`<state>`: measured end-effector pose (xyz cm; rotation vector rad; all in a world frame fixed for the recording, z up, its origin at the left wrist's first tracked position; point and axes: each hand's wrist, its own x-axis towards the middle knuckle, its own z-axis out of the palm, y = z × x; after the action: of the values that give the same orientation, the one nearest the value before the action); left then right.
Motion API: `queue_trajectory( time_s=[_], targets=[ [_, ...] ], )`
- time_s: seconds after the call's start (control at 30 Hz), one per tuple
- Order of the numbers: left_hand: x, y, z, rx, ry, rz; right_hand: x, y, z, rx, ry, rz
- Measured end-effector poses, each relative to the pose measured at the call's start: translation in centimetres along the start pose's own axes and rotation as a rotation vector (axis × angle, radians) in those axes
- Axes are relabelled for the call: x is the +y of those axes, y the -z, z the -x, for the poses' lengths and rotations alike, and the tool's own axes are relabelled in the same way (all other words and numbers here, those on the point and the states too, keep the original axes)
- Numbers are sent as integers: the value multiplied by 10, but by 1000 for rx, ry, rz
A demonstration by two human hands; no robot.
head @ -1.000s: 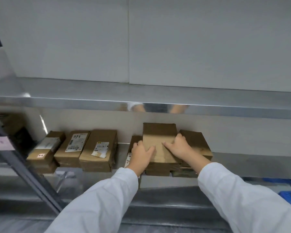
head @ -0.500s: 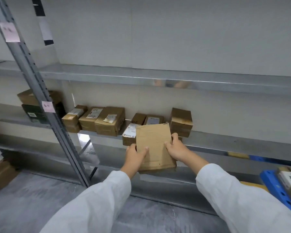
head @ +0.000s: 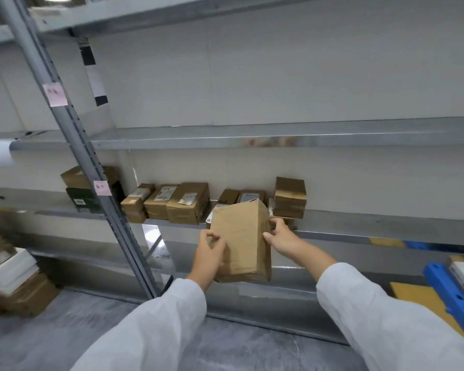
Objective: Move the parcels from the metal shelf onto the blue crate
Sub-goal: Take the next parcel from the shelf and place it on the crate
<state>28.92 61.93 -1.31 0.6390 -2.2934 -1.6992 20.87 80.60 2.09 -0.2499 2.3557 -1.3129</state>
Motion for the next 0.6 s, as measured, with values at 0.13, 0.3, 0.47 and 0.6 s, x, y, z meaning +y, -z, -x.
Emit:
queue_trajectory(
  time_s=[0.13, 0.3, 0.47, 0.6],
  targets=[
    [-4, -2, 6, -49, 31, -59, 0, -2, 6, -97, -55, -28],
    [7, -16, 12, -120, 93, -145, -6, -1, 11, -110, -114, -253],
    [12, -11, 17, -310, 219, 41, -13, 7, 16, -119, -79, -301],
    [8, 1, 19, -324, 221, 133, -14, 1, 23, -142, -50, -470]
  ],
)
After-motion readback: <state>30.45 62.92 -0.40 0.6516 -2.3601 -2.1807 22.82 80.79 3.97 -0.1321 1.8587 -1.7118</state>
